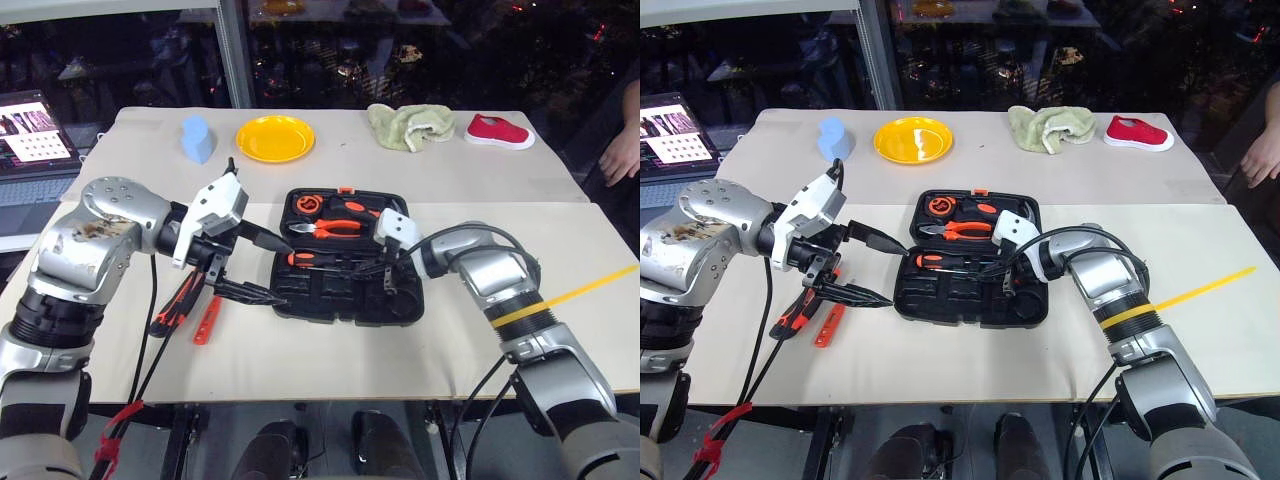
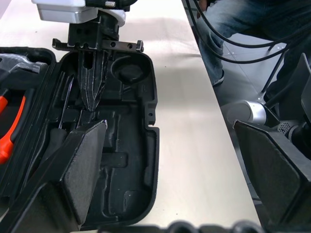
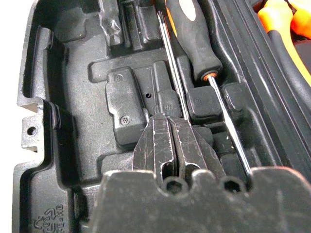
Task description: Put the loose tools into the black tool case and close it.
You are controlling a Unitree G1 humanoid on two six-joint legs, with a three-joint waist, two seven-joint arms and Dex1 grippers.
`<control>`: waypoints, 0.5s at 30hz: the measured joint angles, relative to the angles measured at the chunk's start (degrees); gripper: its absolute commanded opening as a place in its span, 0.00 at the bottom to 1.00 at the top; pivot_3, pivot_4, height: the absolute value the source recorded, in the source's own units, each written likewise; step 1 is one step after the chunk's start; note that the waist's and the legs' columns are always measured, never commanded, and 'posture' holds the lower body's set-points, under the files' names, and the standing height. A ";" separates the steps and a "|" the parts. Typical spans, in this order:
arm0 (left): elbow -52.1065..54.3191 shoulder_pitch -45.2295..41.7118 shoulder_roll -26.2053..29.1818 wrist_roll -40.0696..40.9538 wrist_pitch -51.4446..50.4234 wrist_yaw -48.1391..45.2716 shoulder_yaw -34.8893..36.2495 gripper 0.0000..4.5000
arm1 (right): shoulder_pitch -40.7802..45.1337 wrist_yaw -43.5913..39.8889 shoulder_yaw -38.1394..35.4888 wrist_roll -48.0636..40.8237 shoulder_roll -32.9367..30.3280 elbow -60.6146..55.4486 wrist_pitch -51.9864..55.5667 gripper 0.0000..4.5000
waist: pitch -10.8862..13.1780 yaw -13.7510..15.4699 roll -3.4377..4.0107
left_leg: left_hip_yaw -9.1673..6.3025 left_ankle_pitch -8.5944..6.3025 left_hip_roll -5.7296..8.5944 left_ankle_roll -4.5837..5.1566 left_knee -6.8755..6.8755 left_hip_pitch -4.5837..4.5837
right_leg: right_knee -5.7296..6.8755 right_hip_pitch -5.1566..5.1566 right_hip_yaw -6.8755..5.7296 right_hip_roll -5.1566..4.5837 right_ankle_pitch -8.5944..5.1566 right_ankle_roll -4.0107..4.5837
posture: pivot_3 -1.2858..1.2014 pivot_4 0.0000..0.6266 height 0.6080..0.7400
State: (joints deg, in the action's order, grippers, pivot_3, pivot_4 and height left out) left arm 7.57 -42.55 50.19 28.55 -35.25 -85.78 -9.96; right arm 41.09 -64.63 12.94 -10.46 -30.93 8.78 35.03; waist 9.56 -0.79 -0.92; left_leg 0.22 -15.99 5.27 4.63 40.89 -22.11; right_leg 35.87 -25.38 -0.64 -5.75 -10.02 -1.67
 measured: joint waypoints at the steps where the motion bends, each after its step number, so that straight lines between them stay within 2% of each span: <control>1: -0.06 0.38 -0.10 -0.01 0.00 0.18 0.01 1.00 | -0.22 0.64 -1.88 -1.55 0.05 -2.42 1.25 0.01 | 0.00 0.04 0.00 | 0.00 0.11 0.00 0.19 -0.01 -0.17 | 0.03 -0.20 0.01 0.00 0.01 0.01 | 0.52 0.24 1.00; 4: -0.06 2.52 -0.91 -0.10 -0.09 2.61 0.30 1.00 | -3.11 3.73 -11.78 -9.83 -0.52 -16.74 8.81 0.01 | -0.01 0.19 0.00 | -0.07 0.15 -0.01 0.25 -0.11 -0.73 | 0.13 -0.90 -0.01 0.01 0.02 0.03 | 0.52 0.24 1.00; 6: 0.30 5.25 -1.06 -0.07 -0.64 4.89 1.23 1.00 | -6.76 5.30 -17.50 -15.28 -2.15 -25.76 13.47 0.01 | -0.01 0.29 0.00 | -0.24 0.15 -0.06 0.25 -0.16 -0.86 | 0.15 -0.91 -0.09 0.13 0.02 0.04 | 0.52 0.24 1.00; 7: 0.60 6.52 -1.05 0.03 -1.44 6.19 2.00 1.00 | -8.82 5.96 -19.87 -17.75 -2.96 -29.24 15.63 0.13 | -0.01 0.36 0.00 | -0.30 0.15 -0.07 0.26 -0.16 -0.95 | 0.12 -0.93 -0.11 0.14 0.02 0.04 | 0.52 0.24 1.00; 11: 3.85 14.51 1.47 1.58 -6.51 12.90 9.78 1.00 | -17.30 6.29 -27.30 -27.86 -6.97 -39.53 22.14 0.41 | 0.00 0.21 0.00 | -0.21 0.06 -0.06 0.40 -0.17 -1.08 | -0.14 -0.97 -0.07 0.14 0.01 0.02 | 0.52 0.24 1.00; 15: 9.15 28.64 6.16 3.24 -10.74 16.24 23.04 1.00 | -18.65 5.87 -29.56 -34.69 -9.85 -42.81 23.28 0.71 | 0.01 -0.49 0.02 | -0.12 0.03 -0.11 0.41 -0.30 -0.70 | -0.60 -0.73 0.06 0.11 0.00 0.05 | 0.52 0.24 1.00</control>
State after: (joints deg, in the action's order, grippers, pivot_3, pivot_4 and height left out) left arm 16.72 -13.91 56.35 31.79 -45.99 -69.54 13.08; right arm 22.44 -58.75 -16.62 -45.15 -40.78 -34.03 58.32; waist 9.58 -1.28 -0.90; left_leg 0.10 -15.96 5.15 5.05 40.58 -22.80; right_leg 35.27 -26.11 -0.58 -5.64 -10.02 -1.63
